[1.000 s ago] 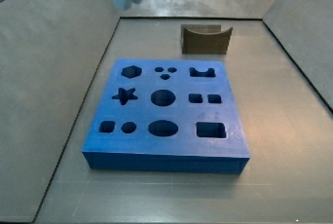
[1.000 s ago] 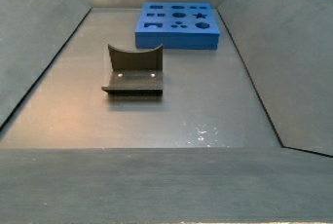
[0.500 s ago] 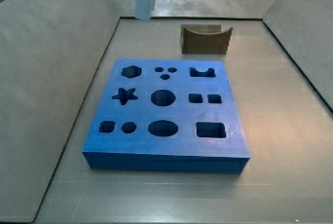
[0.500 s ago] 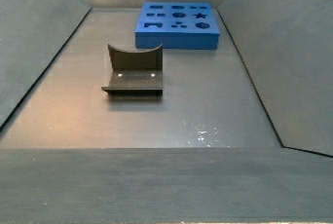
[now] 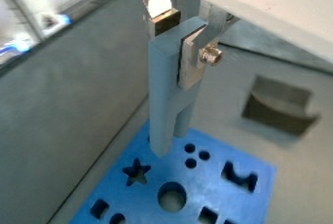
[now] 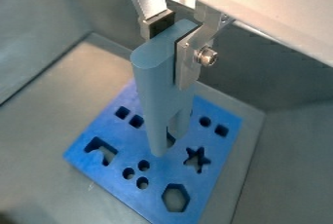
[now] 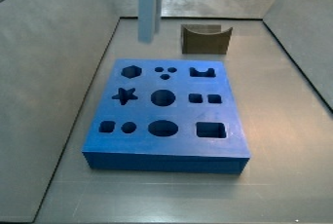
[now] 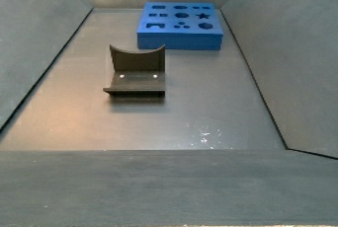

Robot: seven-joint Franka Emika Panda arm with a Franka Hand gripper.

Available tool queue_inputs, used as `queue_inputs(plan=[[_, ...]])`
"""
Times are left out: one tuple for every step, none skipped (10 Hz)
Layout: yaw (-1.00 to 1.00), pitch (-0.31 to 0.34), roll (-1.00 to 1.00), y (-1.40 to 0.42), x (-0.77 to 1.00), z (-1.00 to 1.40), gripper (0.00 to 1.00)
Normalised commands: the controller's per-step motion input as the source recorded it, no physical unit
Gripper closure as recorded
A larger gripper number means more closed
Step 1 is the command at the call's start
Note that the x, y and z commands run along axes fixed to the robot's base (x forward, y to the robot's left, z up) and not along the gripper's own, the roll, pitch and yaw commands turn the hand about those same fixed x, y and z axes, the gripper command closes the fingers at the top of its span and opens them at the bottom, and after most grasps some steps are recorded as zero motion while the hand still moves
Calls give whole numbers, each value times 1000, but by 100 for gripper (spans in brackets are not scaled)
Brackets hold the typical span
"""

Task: Pick up the square-circle object. Move up. Place the square-circle object on the fixture. Regrasp the square-circle object. Move to above the board. Insert the square-circle object.
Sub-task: Insert the square-circle object.

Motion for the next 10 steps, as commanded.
queue_inputs(plan=[[-1000,-94,0,0,-3,-660,100],[-886,-63,-41,-214,0,-294,100],[-471,-130,-53,-377,-354,-49,100],[-229,-254,0,-457,-477,0,100],[-217,-270,0,-511,-426,0,100],[-483,-203,-44,-374,-257,0,100],[-934,-107,-100,-137,0,-23,100],[-1000,-63,-47,-29,0,-120,100],[-1000,-44,-30,-14,0,-166,100],[-1000,-33,-14,-3,0,-211,100]])
